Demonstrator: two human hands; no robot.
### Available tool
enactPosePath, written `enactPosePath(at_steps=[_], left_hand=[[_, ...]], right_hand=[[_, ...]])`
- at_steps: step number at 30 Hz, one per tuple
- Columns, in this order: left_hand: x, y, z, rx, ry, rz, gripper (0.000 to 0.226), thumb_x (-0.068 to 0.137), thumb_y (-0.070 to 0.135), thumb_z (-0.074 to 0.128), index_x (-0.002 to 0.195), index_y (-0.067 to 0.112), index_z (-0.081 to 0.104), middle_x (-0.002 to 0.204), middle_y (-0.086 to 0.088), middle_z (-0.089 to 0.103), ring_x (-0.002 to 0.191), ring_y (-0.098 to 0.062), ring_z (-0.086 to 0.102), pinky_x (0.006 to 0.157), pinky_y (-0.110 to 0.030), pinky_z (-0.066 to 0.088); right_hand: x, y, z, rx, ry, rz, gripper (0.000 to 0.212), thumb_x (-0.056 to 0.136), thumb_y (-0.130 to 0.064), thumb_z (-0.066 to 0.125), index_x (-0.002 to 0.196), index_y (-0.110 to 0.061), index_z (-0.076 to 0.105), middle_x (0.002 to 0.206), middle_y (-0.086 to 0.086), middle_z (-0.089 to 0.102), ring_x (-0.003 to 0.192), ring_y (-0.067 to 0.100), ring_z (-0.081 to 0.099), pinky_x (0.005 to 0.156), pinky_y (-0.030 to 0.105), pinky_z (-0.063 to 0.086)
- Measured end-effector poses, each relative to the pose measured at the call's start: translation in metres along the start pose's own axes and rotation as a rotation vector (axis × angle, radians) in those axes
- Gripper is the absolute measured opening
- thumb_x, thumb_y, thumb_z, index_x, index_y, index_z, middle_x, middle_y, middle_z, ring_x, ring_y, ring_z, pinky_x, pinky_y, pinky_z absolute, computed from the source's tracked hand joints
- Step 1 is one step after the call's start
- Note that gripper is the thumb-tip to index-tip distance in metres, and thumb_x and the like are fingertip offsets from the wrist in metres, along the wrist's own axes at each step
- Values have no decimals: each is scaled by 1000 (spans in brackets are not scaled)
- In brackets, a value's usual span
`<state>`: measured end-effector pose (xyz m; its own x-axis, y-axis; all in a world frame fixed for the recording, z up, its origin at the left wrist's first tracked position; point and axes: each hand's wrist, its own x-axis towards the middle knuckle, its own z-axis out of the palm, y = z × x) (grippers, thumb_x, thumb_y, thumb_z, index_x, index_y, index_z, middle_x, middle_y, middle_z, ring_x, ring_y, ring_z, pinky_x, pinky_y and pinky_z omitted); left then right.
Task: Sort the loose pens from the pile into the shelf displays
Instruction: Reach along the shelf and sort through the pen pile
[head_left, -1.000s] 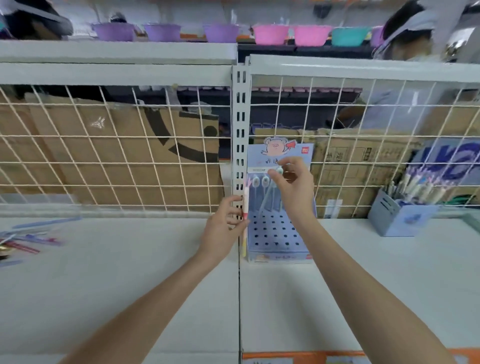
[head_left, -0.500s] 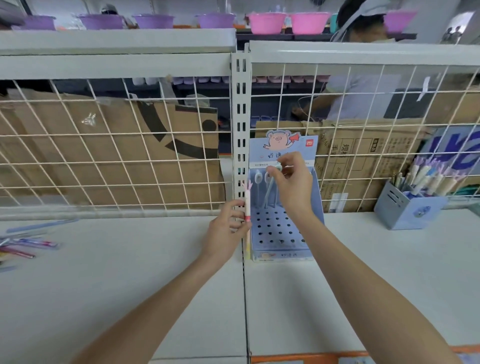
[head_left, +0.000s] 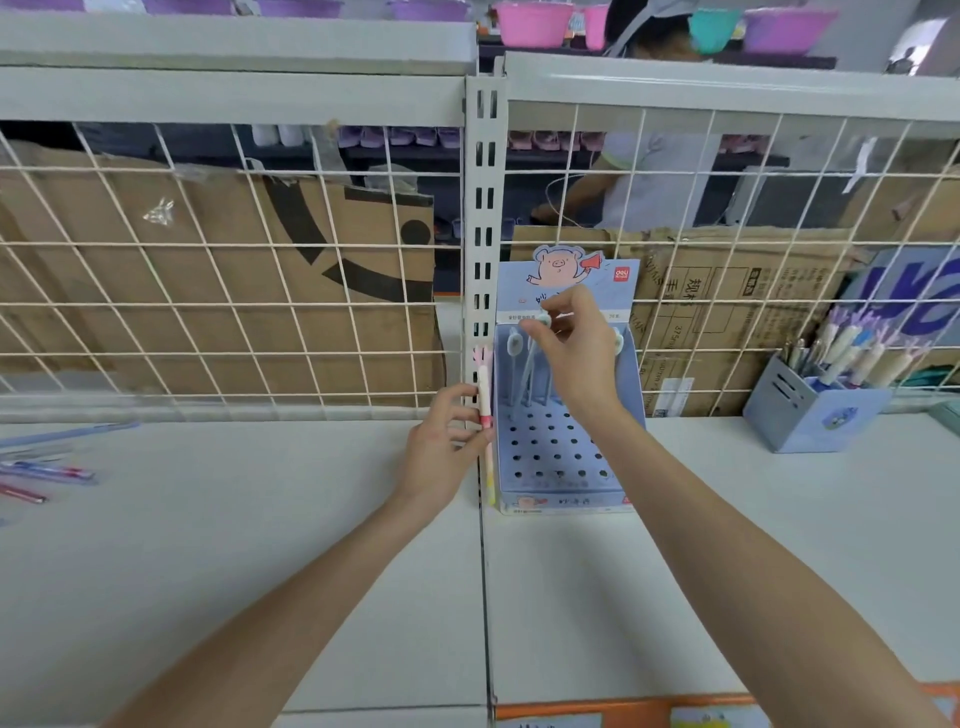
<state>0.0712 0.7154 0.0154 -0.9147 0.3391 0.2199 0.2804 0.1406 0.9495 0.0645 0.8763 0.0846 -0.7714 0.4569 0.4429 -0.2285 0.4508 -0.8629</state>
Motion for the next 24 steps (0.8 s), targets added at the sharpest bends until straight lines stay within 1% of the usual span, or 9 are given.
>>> enactPosePath(at_steps=[5, 7, 10, 12, 14, 16, 19, 20, 24], left_hand=[[0, 0, -1, 12, -4, -3, 42, 85, 13, 67, 118, 28, 46, 99, -3, 64, 80, -10, 64, 72, -17, 49], [-1, 1, -2, 17, -3, -4, 43, 85, 14, 67, 118, 30, 46, 99, -1, 64, 80, -7, 64, 72, -15, 49], [-2, 3, -5, 27, 8, 4, 42, 85, 15, 67, 118, 30, 46, 99, 1, 63, 78, -6, 63, 73, -19, 51], [-2, 5, -6, 26, 13, 11, 42, 85, 14, 67, 117, 30, 46, 99, 1, 63, 78, -6, 63, 73, -21, 52], [-2, 6, -7, 27, 17, 19, 42, 85, 13, 67, 117, 31, 46, 99, 0, 63, 78, -7, 63, 72, -21, 52], [-2, 6, -7, 33, 18, 23, 43, 85, 13, 67, 116, 32, 46, 100, 0, 63, 78, -9, 63, 73, -22, 52], [-4, 4, -7, 31, 16, 19, 42, 85, 14, 67, 117, 32, 45, 101, -2, 63, 80, -11, 64, 76, -28, 53], [-4, 3, -7, 26, 16, 16, 42, 85, 14, 67, 117, 31, 46, 101, -3, 64, 80, -12, 64, 76, -29, 53], [-5, 0, -7, 27, 14, 8, 41, 85, 17, 67, 120, 26, 47, 100, -2, 64, 79, -10, 64, 76, -26, 52]], right_hand=[[6, -3, 3, -9, 0, -9, 22, 83, -15, 70, 86, -13, 49, 74, -8, 52, 64, 6, 48, 59, 14, 42], [9, -4, 4, -28, -5, -12, 22, 83, -15, 70, 86, -13, 48, 72, -10, 51, 65, 10, 48, 62, 22, 46], [11, -4, 6, -28, -2, 7, 22, 83, -14, 70, 85, -12, 48, 72, -11, 50, 66, 12, 49, 68, 37, 52], [12, -4, 6, -34, 5, 13, 21, 83, -14, 69, 85, -12, 49, 73, -12, 50, 66, 10, 49, 70, 41, 54], [13, -3, 6, -45, 0, 13, 20, 83, -14, 69, 85, -13, 49, 73, -11, 51, 66, 11, 50, 69, 40, 55], [15, -1, 7, -61, -26, 6, 19, 83, -15, 70, 85, -13, 51, 72, -8, 53, 66, 12, 50, 67, 36, 53], [11, 7, 7, -110, -108, -25, 17, 82, -14, 70, 89, -6, 57, 73, -3, 55, 66, 9, 49, 62, 14, 43], [8, 10, 7, -138, -127, -45, 17, 83, -14, 70, 91, -4, 58, 75, -2, 56, 67, 11, 50, 61, 12, 40], [4, 23, 4, -272, -171, -162, 13, 84, -12, 68, 92, -3, 63, 83, 8, 59, 76, 20, 52, 69, 26, 42]])
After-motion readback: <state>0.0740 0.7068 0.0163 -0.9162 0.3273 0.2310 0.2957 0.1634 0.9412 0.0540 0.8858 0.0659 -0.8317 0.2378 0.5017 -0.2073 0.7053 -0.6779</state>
